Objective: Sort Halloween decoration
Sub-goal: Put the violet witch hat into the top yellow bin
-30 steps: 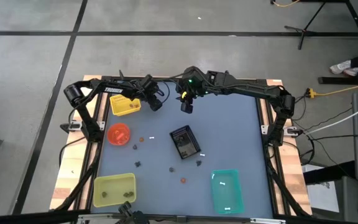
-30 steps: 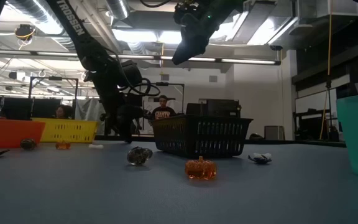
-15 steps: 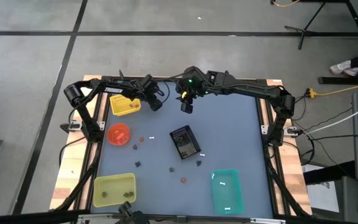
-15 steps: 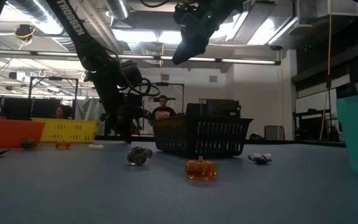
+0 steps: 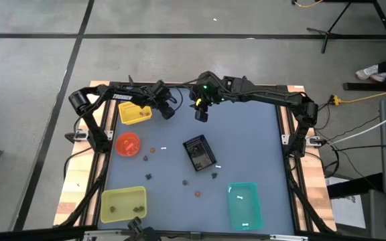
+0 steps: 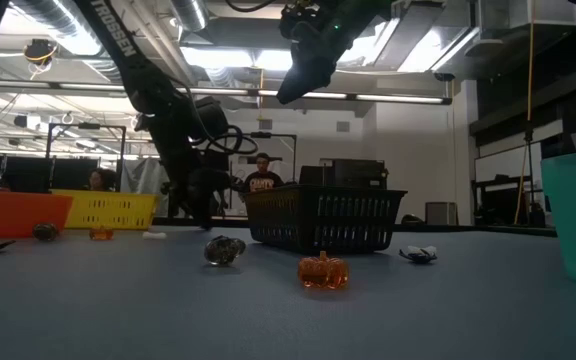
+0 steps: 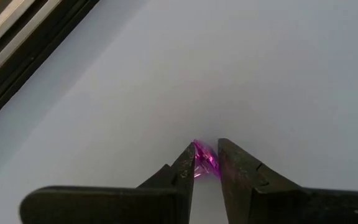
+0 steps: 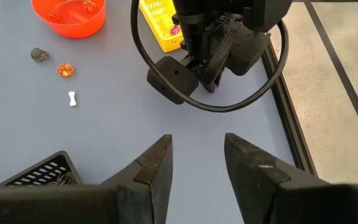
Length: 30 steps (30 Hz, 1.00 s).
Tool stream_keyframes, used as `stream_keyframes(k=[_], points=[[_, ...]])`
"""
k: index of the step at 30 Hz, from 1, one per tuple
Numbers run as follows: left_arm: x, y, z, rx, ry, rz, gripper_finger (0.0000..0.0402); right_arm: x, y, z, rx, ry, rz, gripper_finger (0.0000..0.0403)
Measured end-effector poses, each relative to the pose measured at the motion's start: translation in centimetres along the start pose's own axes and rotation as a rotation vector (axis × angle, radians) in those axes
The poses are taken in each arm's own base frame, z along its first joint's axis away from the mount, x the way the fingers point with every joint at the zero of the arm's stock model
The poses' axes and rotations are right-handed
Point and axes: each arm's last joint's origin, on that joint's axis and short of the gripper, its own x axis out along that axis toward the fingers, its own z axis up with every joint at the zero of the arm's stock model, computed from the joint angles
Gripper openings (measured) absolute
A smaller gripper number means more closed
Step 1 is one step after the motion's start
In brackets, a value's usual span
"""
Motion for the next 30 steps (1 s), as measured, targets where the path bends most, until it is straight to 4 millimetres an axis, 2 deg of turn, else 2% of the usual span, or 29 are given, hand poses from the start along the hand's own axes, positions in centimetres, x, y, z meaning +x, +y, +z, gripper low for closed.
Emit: stream_keyframes(k=[10, 24, 30], points=[[-1.6, 0.2, 0.4, -0.004, -0.037, 0.003, 0.0042, 0.0, 0.0, 0.0, 0.000, 0.000, 0.000, 0.0144], [-1.8, 0.2, 0.4, -0.008, -0.038, 0.007, 0.0045, 0.0, 0.0, 0.0, 0.000, 0.000, 0.000, 0.0144], [-1.8, 0.2, 0.5, -0.035, -0.041, 0.006, 0.0083, 0.0, 0.0, 0.0, 0.000, 0.000, 0.000, 0.0144]])
